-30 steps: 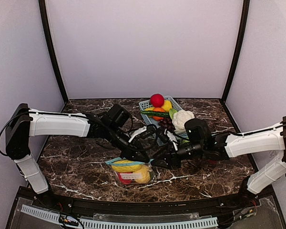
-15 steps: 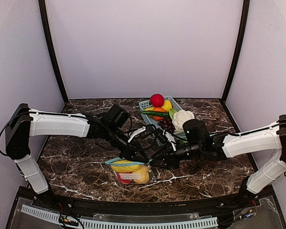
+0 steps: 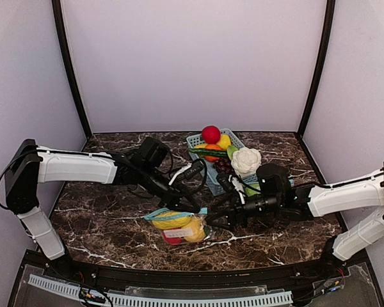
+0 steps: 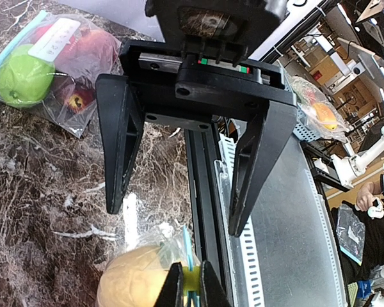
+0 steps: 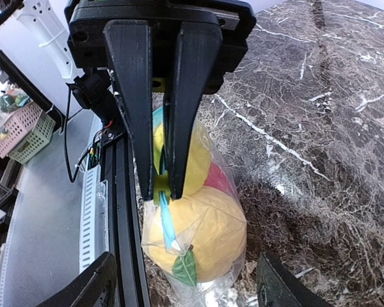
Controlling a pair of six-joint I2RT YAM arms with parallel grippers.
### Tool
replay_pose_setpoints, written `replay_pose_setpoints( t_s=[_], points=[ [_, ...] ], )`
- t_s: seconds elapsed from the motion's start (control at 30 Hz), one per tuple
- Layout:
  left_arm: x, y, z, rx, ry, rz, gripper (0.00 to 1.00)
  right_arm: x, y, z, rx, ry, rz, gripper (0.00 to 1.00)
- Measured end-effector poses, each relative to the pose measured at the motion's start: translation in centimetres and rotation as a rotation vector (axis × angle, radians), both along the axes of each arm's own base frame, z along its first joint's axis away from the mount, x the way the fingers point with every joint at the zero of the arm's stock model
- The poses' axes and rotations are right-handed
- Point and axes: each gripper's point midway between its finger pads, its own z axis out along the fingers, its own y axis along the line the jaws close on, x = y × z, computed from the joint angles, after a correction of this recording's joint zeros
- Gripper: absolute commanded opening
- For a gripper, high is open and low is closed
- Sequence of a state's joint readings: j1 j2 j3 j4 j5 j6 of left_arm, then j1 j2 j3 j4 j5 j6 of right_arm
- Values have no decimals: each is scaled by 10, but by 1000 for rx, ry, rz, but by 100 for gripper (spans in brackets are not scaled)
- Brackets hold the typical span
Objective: Place the food in the zip-top bag and seal the zipper
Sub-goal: Hold the zipper from the zipper food storage bag.
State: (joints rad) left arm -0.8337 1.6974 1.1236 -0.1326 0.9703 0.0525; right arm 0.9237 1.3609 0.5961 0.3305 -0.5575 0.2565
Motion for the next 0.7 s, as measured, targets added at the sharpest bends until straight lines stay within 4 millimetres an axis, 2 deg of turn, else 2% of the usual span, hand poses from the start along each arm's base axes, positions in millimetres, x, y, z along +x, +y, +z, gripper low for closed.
replay_pose_setpoints(
  t_s=[0.23,0.37,0.6,0.7],
  points=[
    [-1,-1,6,-27,17,-9,1,-1,-1,4,21,7,-3,67],
    [-2,-1,6,-31,26,-16,1,0,2,8,33,3,6,56],
    [-4,-1,7,-34,34,-20,1,5,14,15,55,-2,28,43],
    [-4,-1,7,-36,36,-23,1,5,17,15,60,5,41,33]
  ],
)
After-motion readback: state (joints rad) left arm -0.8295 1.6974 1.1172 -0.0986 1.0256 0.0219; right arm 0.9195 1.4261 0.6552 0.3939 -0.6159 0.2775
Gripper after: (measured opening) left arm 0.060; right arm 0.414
